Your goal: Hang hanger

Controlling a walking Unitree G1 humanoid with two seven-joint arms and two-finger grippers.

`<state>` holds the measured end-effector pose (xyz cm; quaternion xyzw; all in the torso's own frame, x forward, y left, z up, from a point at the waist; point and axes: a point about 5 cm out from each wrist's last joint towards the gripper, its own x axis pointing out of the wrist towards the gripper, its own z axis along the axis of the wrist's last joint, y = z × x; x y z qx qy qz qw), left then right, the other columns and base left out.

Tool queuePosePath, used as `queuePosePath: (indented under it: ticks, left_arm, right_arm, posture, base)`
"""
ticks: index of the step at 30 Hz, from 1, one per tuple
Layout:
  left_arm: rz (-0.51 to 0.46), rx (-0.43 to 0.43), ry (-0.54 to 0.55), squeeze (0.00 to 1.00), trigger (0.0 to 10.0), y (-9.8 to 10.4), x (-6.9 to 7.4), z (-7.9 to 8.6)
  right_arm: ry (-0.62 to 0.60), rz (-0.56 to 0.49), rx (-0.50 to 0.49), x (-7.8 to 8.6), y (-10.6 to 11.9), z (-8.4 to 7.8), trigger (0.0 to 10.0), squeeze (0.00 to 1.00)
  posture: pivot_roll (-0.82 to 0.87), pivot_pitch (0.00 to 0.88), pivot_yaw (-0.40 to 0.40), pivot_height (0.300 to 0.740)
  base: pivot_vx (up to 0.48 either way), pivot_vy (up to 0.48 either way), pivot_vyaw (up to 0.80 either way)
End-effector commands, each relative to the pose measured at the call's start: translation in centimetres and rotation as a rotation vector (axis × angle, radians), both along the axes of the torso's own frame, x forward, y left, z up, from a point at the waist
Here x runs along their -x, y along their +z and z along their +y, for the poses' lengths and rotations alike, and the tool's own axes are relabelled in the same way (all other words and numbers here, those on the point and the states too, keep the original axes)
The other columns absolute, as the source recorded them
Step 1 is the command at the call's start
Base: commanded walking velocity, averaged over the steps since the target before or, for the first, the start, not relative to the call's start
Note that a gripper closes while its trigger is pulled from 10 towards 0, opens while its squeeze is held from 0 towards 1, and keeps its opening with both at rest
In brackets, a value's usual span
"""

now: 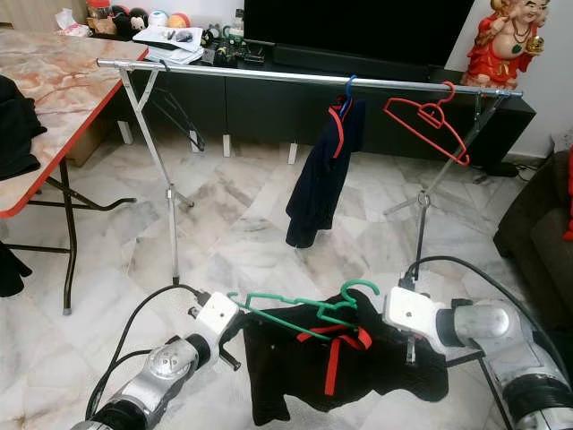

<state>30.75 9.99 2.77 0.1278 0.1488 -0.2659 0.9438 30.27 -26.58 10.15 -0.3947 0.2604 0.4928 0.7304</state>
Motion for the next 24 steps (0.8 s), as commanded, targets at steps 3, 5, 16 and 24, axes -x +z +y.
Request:
queuePosePath:
  ticks: [3, 5, 16, 24]
  left_arm:
    - [0.088, -0.063, 0.136, 0.0, 0.0, -1.7, 0.7, 3.9]
    - [0.09, -0.064, 0.137, 0.0, 0.0, -1.7, 0.7, 3.9]
    - [0.099, -0.066, 0.144, 0.0, 0.0, -1.8, 0.8, 4.0]
    - [0.093, -0.071, 0.191, 0.0, 0.0, -1.7, 0.6, 4.6]
  right_arm:
    - [-0.122, 0.025, 0.231, 1.4, 0.8, -5.4, 0.0, 0.0]
    - [-0.121, 0.023, 0.285, 1.4, 0.8, -5.8, 0.0, 0.0]
    - [-0.167, -0.062, 0.483, 1.3, 1.8, -8.2, 0.0, 0.0]
    - [-0.236, -0.128, 0.372, 1.0, 2.6, -8.4, 0.0, 0.0]
  posture:
    - [0.0, 0.132, -0.099, 0.721]
    - [-0.01, 0.134, -0.098, 0.721]
    - [-0.01, 0.141, -0.098, 0.721]
    - [-0.02, 0.146, -0.096, 0.721]
  base:
    - [0.0, 0.0, 0.0]
    - [0.0, 0.0, 0.0]
    - [0.0, 0.0, 0.0]
    - [0.0, 0.0, 0.0]
